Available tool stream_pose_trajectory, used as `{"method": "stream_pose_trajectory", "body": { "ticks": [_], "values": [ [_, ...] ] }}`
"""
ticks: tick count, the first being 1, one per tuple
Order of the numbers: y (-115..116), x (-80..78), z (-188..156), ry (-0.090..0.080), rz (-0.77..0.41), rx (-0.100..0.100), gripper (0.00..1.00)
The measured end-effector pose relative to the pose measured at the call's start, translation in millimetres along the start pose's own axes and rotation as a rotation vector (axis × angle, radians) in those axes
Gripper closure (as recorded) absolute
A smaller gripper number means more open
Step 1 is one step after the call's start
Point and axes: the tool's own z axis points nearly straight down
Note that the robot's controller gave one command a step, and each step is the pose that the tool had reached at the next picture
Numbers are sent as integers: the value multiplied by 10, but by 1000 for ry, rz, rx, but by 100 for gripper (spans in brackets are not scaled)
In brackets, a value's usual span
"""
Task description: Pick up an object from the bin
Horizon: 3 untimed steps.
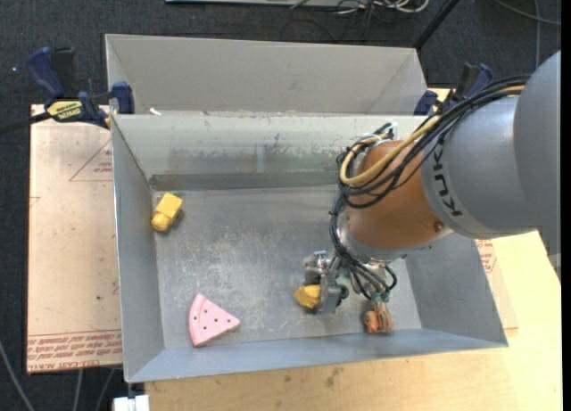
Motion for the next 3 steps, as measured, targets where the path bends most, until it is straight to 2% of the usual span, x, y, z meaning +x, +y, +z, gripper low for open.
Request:
{"method": "stream_pose_trajectory", "body": {
  "ticks": [2,3],
  "values": [
    [3,8,-109,3,0,0,100],
    [5,14,-275,5,0,0,100]
  ]
}}
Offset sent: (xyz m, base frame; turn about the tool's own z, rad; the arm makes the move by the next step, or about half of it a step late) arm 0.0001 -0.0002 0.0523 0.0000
